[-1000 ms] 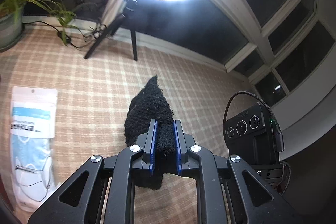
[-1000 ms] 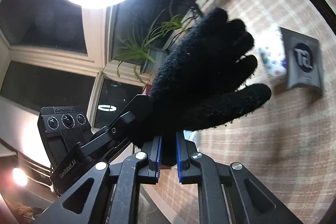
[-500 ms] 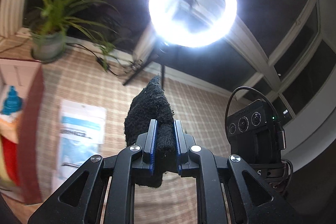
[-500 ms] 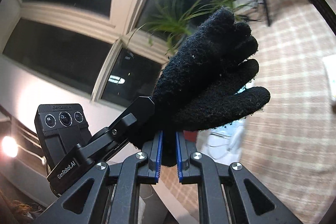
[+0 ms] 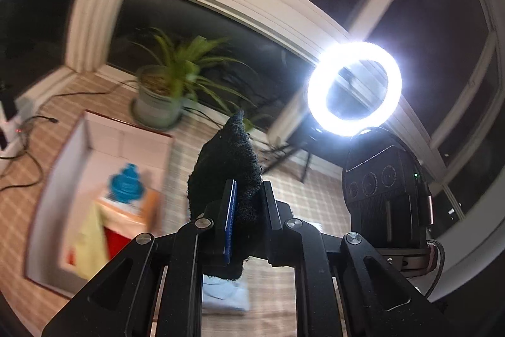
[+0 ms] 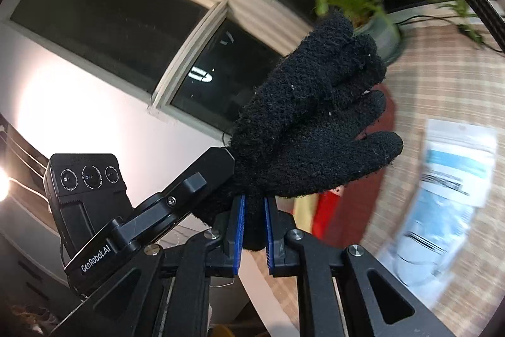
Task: Organize soft objects
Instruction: 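Lift the black glove with both tools and carry it over the box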
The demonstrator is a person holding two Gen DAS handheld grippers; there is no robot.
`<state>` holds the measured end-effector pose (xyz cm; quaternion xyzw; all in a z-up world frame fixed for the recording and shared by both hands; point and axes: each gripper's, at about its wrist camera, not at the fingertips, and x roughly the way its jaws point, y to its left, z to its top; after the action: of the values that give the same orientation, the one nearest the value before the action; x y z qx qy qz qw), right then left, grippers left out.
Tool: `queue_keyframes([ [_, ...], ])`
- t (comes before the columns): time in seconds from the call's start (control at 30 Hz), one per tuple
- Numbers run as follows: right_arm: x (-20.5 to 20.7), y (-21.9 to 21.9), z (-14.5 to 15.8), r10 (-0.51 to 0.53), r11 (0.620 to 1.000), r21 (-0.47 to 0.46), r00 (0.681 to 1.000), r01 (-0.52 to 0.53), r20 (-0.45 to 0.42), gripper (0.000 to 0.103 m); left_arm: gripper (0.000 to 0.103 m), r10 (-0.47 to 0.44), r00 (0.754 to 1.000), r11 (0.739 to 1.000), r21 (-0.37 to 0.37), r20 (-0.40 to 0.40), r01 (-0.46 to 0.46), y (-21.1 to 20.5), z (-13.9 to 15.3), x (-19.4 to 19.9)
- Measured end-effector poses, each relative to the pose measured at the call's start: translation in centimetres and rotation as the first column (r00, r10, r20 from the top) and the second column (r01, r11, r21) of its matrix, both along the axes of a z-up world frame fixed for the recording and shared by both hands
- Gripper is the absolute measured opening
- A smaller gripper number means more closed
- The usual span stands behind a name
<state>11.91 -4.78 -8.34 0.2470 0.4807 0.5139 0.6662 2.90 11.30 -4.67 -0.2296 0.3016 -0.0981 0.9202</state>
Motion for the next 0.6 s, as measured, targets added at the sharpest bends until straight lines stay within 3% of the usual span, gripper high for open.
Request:
queue_keyframes([
  [0.33,0.6,10.3,-1.2,0.087,0.994,-0.063,0.996,-0.087,0.012,0.011,0.013,0.101,0.994,0.995,0.030,-0.041,-0.100,8.5,-1.9,0.2],
  [0.6,1.6,14.5,-3.8,0.105,0.984,-0.148,0.994,-0.103,0.007,0.011,0.013,0.136,0.985,0.991,0.028,-0.108,-0.134,12.3,-4.7,1.5],
])
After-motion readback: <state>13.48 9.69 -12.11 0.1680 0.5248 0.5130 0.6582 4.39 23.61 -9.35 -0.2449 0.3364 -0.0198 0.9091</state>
